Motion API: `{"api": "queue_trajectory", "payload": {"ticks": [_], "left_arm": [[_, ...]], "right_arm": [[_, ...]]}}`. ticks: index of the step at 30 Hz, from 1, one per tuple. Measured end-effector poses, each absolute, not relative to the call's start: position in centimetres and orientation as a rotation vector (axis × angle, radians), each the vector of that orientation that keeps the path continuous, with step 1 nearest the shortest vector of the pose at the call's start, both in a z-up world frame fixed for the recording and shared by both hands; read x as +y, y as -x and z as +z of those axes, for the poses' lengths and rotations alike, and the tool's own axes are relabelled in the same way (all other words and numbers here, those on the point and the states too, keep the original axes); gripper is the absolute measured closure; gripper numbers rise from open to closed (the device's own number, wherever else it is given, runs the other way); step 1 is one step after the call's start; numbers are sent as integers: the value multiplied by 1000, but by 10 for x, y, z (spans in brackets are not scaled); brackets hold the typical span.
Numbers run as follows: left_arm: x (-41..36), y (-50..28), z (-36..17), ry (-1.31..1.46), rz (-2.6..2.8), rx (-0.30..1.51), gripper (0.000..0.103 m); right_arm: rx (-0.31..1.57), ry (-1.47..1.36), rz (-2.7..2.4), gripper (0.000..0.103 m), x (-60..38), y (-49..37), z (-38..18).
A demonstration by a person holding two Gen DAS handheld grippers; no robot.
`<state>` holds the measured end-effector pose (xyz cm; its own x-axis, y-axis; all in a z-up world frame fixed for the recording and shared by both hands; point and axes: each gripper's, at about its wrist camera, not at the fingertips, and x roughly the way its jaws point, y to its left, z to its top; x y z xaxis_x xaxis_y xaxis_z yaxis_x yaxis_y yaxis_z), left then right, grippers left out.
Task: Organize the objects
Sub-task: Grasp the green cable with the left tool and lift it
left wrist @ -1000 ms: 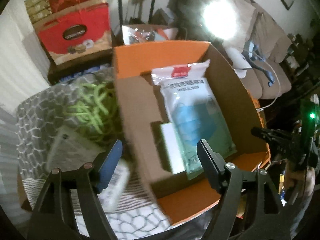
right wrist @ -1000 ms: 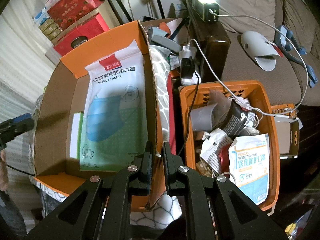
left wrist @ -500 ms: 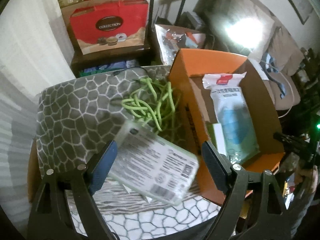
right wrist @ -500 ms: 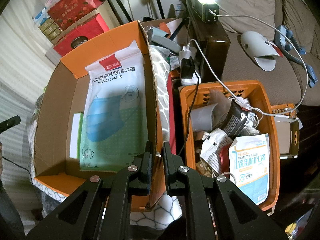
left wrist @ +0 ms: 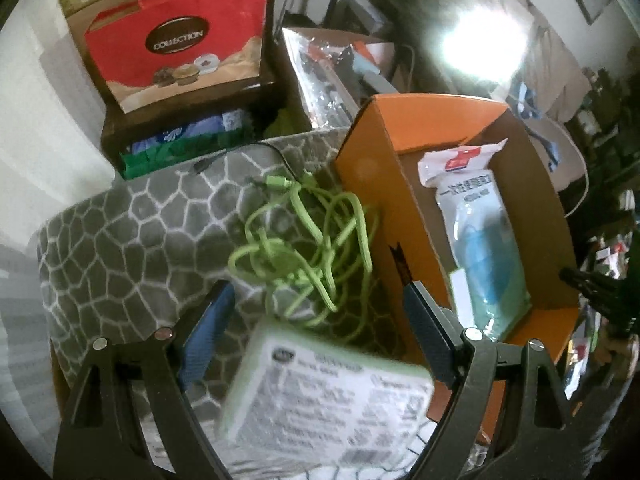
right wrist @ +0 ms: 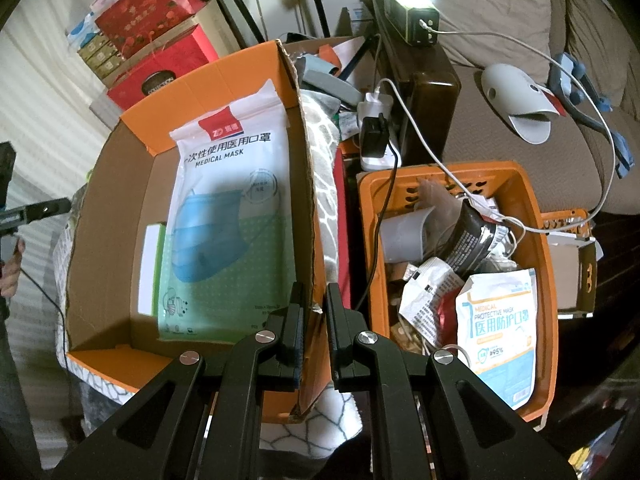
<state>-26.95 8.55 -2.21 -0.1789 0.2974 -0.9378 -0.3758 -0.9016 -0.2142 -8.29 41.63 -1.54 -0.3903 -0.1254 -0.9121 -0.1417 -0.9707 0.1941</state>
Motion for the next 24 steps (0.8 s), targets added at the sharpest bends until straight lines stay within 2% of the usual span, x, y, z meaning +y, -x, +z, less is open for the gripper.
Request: {"api": "queue_trajectory", "payload": {"ticks": [6, 12, 18, 20, 22, 24], "left_arm": [[110, 280, -34, 1623, 2078, 266, 19], [126, 293, -53, 1655, 2037, 326, 19], [132, 301, -72, 1699, 2025, 354, 32], [132, 302, -73, 1693, 2021, 349, 42], [131, 302, -75, 1703, 2019, 355, 72], [129, 303, -75, 1710, 2005, 329, 87]], "right_arm": [[374, 1729, 2583, 94, 416, 83, -16], [342, 1731, 2578, 94, 414, 83, -16], [342, 1732, 2578, 94, 414, 84, -16], [341, 1732, 2577, 94, 414, 84, -16], [343, 1733, 2577, 94, 414, 84, -16], [342, 1734, 2576, 94, 414, 84, -16]]}}
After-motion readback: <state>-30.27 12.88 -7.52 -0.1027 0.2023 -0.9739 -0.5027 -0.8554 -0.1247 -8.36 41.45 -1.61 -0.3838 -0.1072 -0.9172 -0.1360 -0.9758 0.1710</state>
